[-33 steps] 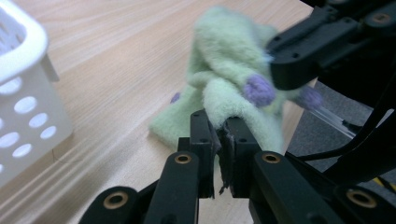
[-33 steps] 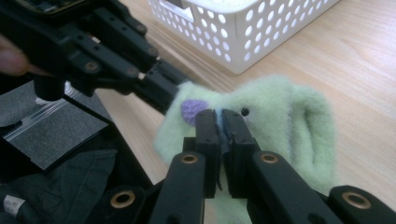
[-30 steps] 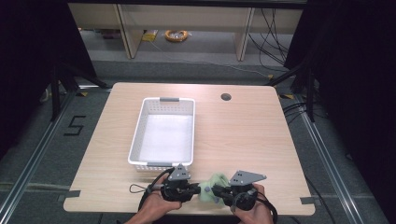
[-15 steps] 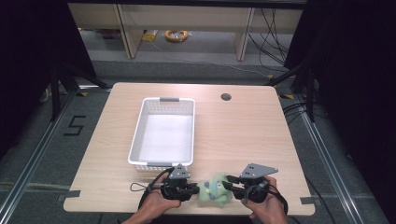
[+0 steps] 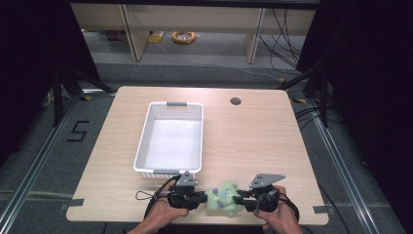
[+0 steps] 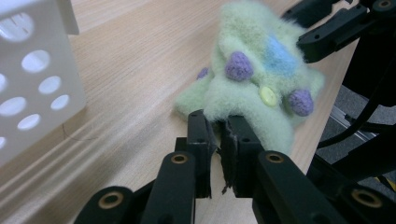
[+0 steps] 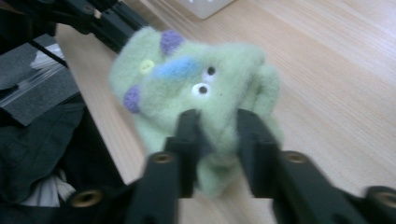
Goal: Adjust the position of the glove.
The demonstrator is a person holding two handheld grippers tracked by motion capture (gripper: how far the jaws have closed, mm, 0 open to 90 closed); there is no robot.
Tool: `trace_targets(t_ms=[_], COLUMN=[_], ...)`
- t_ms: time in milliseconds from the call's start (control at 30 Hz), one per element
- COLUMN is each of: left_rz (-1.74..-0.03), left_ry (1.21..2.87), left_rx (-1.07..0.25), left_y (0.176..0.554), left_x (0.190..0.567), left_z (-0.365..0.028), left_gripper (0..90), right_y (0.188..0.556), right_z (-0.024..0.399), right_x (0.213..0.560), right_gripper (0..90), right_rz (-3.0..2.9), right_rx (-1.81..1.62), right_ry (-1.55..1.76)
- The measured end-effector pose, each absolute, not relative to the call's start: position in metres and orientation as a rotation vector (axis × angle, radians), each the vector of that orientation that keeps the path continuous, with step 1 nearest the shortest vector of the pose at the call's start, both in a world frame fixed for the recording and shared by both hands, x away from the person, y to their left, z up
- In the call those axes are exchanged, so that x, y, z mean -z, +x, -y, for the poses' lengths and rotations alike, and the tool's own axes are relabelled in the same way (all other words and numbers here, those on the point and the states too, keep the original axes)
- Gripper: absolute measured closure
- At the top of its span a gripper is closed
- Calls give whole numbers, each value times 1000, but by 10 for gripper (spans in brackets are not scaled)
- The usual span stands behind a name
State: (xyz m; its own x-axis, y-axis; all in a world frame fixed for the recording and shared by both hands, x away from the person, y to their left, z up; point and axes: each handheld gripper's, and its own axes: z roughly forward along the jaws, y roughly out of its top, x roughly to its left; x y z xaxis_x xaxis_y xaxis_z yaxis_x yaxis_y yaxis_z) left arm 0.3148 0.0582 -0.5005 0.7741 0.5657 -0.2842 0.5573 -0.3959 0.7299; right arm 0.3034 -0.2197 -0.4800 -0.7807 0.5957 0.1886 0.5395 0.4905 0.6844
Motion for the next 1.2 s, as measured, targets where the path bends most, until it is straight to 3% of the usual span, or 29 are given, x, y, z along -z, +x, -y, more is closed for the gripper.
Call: trace_targets(t_ms=[300,667,833,967,1100,1200], left_rz=[-835,-866,-891,-928,-967,-1017], left_ry=[2027,2045,2017,1989,1977,1985], left_rx=[-36,8,15,54,96,104], left_y=[320,328,329,324,317,313], left_x=[486,493,491,489,490,493], left_z=[-57,-49,-55,-62,-64,-62], left_gripper=[844,820,746,631,538,467], right_y=[278,268,268,269,270,271], right_z=[216,224,223,222,223,224], right_x=[455,472,481,483,485,482], right_gripper=[811,802,782,757,690,582], right_rz=[-2593,-2559,-2553,-2555,-2552,-2537], right_rx=[-1254,-1262,-1225,-1217,-1171,-1203], right_ry=[1079,1145,1187,1194,1214,1246])
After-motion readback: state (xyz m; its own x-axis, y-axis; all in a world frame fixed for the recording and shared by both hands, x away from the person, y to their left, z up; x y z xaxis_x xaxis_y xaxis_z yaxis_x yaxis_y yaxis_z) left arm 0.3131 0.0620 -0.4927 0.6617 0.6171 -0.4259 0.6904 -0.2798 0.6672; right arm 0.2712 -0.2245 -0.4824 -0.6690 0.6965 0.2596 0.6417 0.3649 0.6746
